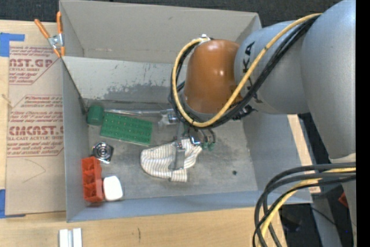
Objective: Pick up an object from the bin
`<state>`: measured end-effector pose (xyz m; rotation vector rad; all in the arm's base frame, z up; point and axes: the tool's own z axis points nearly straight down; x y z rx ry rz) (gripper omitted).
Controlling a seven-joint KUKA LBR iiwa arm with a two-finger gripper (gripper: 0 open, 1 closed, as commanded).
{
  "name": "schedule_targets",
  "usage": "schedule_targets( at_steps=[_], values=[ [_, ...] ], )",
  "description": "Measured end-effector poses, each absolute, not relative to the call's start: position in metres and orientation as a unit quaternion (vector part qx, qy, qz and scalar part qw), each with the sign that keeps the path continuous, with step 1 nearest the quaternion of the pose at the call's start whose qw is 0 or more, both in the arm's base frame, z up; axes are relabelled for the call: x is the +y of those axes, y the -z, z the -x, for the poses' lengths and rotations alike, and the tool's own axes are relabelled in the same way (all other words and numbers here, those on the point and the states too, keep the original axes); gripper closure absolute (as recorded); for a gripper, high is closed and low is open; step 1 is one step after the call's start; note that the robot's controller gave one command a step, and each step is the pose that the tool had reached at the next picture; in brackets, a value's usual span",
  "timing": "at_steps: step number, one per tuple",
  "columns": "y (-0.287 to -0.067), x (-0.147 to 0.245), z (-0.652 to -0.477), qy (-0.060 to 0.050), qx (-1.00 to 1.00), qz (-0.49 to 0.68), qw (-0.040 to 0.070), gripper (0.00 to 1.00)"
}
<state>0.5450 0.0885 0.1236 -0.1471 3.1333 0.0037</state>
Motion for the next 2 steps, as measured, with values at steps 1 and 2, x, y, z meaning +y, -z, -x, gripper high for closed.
schedule_targets(
  at_steps=[1,2],
  values=[
    [-0.0746,0.0795,-0.5359,-0.001,1.000,0.004,0.001,1.00],
    [-0.0746,0.0795,-0.5359,-0.001,1.000,0.004,0.001,1.00]
  ],
)
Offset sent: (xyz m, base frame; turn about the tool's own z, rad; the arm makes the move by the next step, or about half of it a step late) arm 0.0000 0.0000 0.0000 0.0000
